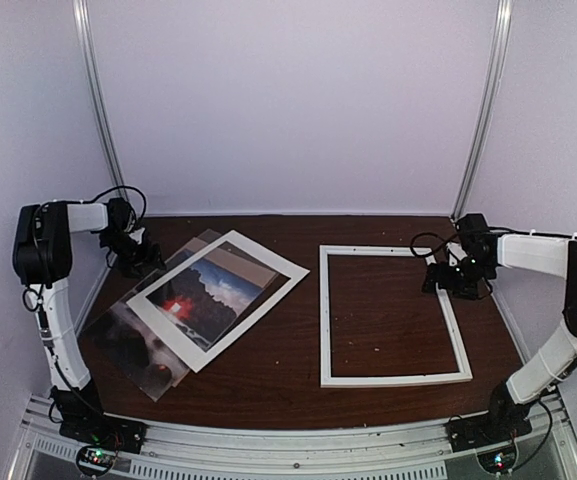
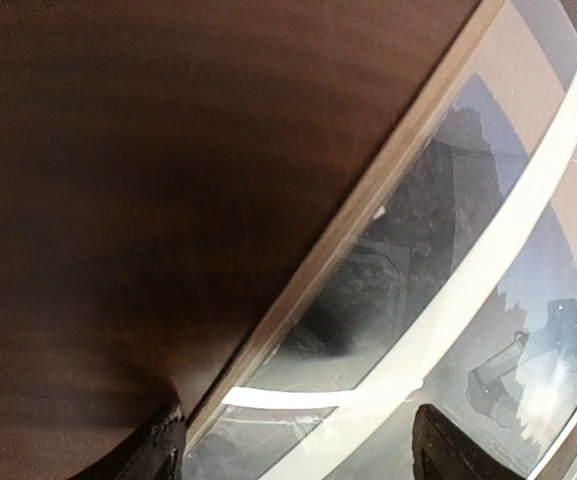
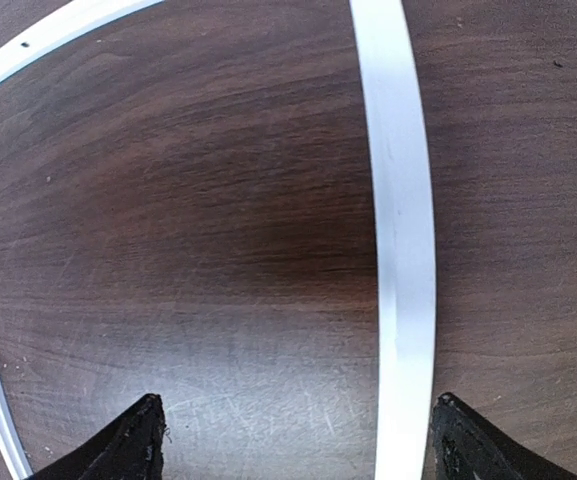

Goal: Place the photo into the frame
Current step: Move the glass panel to the center of the board.

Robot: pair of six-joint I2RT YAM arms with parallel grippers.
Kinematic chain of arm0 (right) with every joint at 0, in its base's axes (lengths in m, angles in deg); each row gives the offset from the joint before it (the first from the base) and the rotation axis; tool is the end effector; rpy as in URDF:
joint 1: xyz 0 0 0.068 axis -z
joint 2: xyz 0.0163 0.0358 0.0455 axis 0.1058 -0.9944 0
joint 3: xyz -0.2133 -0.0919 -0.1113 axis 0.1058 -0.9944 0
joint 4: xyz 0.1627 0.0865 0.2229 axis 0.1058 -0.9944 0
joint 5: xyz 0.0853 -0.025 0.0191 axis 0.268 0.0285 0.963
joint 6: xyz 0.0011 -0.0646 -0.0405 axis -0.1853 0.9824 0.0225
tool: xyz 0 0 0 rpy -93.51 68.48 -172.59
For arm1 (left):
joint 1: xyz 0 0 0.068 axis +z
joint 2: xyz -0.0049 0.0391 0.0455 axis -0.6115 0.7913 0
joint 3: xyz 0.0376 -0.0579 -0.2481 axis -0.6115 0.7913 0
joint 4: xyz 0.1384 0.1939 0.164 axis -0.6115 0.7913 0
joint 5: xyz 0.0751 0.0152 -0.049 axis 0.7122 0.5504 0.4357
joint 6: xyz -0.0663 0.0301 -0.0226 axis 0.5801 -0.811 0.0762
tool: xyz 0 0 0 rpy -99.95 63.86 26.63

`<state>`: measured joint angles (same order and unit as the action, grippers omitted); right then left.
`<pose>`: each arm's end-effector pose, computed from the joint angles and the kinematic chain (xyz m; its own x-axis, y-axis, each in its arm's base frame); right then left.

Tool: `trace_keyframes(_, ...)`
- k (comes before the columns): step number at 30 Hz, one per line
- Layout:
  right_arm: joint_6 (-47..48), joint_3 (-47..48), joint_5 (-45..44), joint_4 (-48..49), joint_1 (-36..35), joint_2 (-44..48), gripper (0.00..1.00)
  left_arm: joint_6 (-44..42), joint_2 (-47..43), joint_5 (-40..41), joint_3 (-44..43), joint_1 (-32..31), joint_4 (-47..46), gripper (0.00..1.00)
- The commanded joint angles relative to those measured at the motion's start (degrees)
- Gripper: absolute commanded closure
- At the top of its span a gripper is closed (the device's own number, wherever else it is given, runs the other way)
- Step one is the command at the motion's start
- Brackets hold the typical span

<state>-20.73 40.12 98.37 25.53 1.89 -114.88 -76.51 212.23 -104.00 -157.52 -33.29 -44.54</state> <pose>0.3285 0.0387 0.1313 -0.9157 0.1829 -0.3579 0.0693 0.9489 0.3078 0.4595 0.0145 0.0988 -0.9372 -0.2919 -0.1907 -0.2083 0.9073 -0.3652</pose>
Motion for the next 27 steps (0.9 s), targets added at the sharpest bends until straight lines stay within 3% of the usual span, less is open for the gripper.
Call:
trace_keyframes(1,-0.3,1.2,0.2,-1.4,-3.1,2.2,0.09,7.0,-7.5,-0.7,12.7,-0.4,-2.9,0.24)
trace_keyframes(10,-2.5,6.8,3.5,0.4,-17.1,-3.4,0.10,12.2,-24.1,1.5,32.3,-5.6,-9.8,0.33)
trace_keyframes(16,-5.7,17.0,6.1,1.9,-28.2,-12.8,0.13,14.0,-35.3,5.9,42.3,-8.2,-10.9,0.36)
trace_keyframes(22,-9.1,29.3,10.8,3.8,-37.1,-24.4,0.14,14.7,-43.1,8.8,44.2,-8.2,-11.5,0.33)
trace_keyframes(27,-14.0,39.5,14.0,5.7,-42.0,-33.0,0.18,14.4,-39.8,7.6,40.1,-8.2,-11.9,0.24)
